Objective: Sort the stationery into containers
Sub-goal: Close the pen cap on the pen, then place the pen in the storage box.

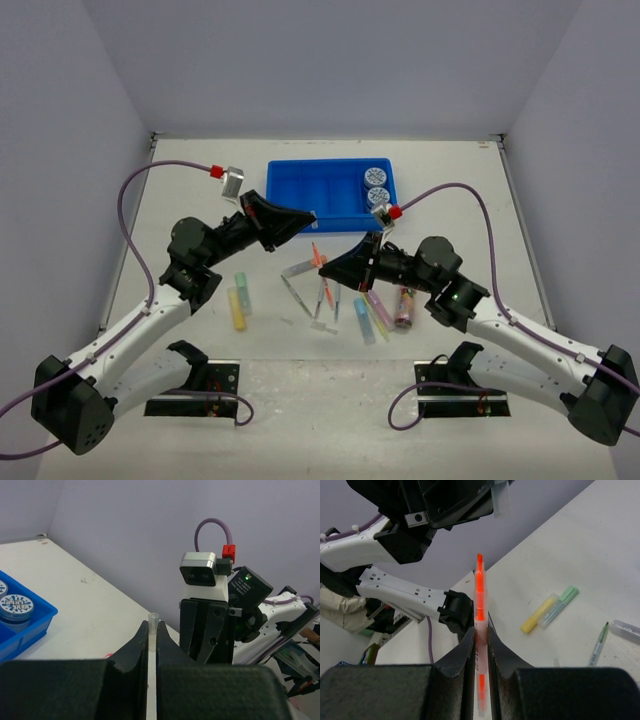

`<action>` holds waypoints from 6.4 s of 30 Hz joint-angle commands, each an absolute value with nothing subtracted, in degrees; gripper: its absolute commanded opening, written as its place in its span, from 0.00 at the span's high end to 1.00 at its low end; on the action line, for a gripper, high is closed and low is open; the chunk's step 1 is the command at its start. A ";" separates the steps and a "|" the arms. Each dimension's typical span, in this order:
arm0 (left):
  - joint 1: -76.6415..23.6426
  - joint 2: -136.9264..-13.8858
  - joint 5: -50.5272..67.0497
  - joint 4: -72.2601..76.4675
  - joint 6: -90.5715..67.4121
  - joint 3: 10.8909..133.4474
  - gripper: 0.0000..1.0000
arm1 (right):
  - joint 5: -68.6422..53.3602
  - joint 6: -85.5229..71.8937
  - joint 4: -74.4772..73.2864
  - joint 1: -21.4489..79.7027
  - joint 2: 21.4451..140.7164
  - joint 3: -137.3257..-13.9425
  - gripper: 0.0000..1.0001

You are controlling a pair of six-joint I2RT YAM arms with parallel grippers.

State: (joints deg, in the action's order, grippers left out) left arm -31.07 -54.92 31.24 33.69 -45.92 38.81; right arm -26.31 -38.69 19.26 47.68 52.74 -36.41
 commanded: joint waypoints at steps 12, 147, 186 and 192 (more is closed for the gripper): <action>-31.64 -56.47 32.79 35.94 -45.59 39.23 1.00 | -19.49 -35.67 17.00 47.98 52.04 -40.71 1.00; -32.42 -59.85 31.60 9.23 -34.10 56.67 0.99 | -22.48 -26.77 14.29 47.77 64.99 -54.52 1.00; -39.55 -54.55 -5.86 -14.36 -30.46 60.91 0.60 | -28.57 -24.09 11.37 37.79 77.45 -67.10 1.00; -39.48 -55.24 -14.69 -19.97 -30.70 72.65 0.01 | -26.37 -22.19 8.09 37.64 76.22 -63.42 1.00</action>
